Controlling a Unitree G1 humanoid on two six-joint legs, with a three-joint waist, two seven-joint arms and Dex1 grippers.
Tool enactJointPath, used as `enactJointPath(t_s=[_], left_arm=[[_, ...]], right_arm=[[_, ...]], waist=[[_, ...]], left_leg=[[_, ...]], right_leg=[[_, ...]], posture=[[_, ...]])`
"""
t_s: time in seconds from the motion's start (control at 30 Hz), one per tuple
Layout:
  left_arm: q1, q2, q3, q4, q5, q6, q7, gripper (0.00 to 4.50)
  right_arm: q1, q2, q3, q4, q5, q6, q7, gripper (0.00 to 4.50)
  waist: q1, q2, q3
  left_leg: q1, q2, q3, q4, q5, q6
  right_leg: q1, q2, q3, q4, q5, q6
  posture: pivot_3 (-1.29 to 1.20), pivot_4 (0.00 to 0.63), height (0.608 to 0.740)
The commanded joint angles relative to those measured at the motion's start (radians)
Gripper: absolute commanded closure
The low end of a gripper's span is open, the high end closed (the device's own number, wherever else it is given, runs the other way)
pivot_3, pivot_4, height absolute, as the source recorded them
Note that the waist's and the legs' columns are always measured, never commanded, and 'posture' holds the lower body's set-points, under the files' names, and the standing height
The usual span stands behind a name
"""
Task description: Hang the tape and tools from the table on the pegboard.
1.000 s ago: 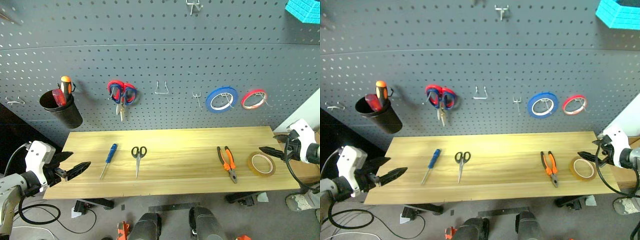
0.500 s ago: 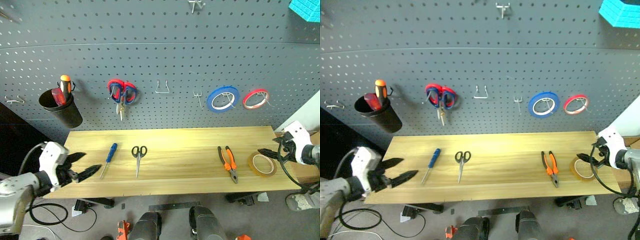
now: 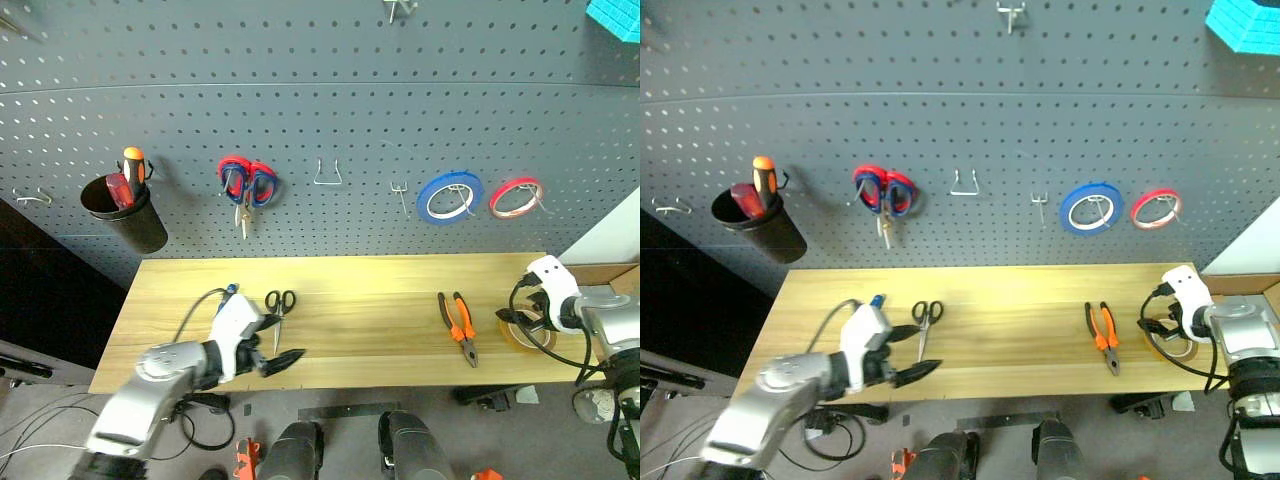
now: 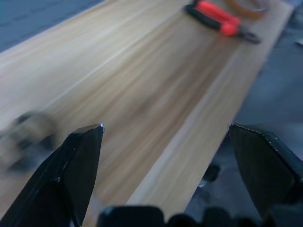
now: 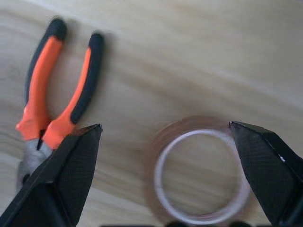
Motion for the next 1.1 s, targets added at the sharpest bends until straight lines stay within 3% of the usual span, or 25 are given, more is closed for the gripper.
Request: enactJointPath(t_s=[0.03,0.2,0.4,0.57,0.73,0.87,0.9,1.0,1.1], left_arm=[[-0.053,-0.051,-0.088,0.001,0.063,-0.003,0.042,0.02],[-0.073,-0.101,-0.154,-0.027,0.076,0.011,0.055,0.02],[-0.074,-0.085,-0.150,-0.061,0.070,0.026,0.053,0.02],[-0.087,-0.058,-0.130,-0.080,0.054,0.042,0.044,0.00],[-0.114,-0.041,-0.115,-0.076,0.039,0.050,0.015,0.00],[-0.158,-0.053,-0.106,-0.025,0.030,0.016,-0.008,0.00],[-0.170,-0.065,-0.096,-0.002,0.032,-0.007,0.000,0.00],[-0.192,-0.108,-0.055,0.053,0.014,-0.071,0.013,0.00],[-0.177,-0.170,0.037,0.081,-0.052,-0.183,0.016,0.00]], right_arm=[[-0.014,0.003,0.000,0.012,-0.015,0.042,-0.027,0.00],[-0.015,0.045,-0.008,0.053,-0.009,0.076,-0.079,0.00],[0.017,0.115,-0.032,0.083,0.011,0.095,-0.140,0.00],[0.035,0.160,-0.072,0.105,0.015,0.093,-0.222,1.24],[0.082,0.167,-0.087,0.011,0.020,0.133,-0.240,3.10],[0.177,0.110,-0.107,-0.291,0.048,0.235,-0.211,4.29],[0.211,0.089,-0.123,-0.404,0.068,0.269,-0.196,4.41],[0.303,0.036,-0.179,-0.709,0.151,0.355,-0.138,4.41],[0.380,0.028,-0.296,-1.127,0.370,0.458,-0.038,4.41]], waist=[[0.000,-0.001,0.002],[-0.005,-0.002,0.007],[-0.004,-0.001,0.015],[-0.003,-0.004,0.016],[-0.003,-0.005,0.016],[-0.001,-0.003,0.017],[-0.002,-0.001,0.017],[-0.007,0.004,0.019],[-0.016,0.005,0.021]], left_leg=[[0.000,0.000,0.000,0.000,0.000,0.000],[0.000,0.000,0.000,0.000,0.000,0.000],[0.000,0.001,0.000,0.000,0.000,0.000],[0.000,0.000,-0.001,0.002,0.000,0.000],[0.000,0.001,-0.002,0.003,0.000,0.000],[-0.002,0.001,-0.002,0.002,0.000,0.000],[-0.003,0.001,-0.003,0.003,0.000,0.000],[-0.006,0.000,-0.001,0.005,0.000,0.000],[-0.007,0.001,-0.001,0.008,-0.002,0.001]], right_leg=[[0.000,0.000,0.000,0.000,0.000,0.000],[0.000,0.000,0.000,0.000,0.000,0.000],[0.000,0.001,0.000,0.001,0.000,0.000],[0.001,0.001,0.000,0.000,0.000,0.001],[0.001,0.001,-0.001,0.001,0.000,0.001],[0.000,0.001,-0.001,0.000,0.000,0.001],[-0.001,0.001,-0.002,0.000,0.000,0.001],[-0.004,0.001,-0.001,0.000,0.001,0.003],[-0.004,0.002,-0.001,0.000,-0.002,0.008]], posture=[[-0.05,0.245,0.740],[-0.05,0.257,0.740],[-0.03,0.264,0.740],[-0.02,0.268,0.740],[-0.06,0.261,0.740],[-0.11,0.252,0.740],[-0.12,0.252,0.740],[-0.16,0.255,0.740],[-0.20,0.260,0.740]])
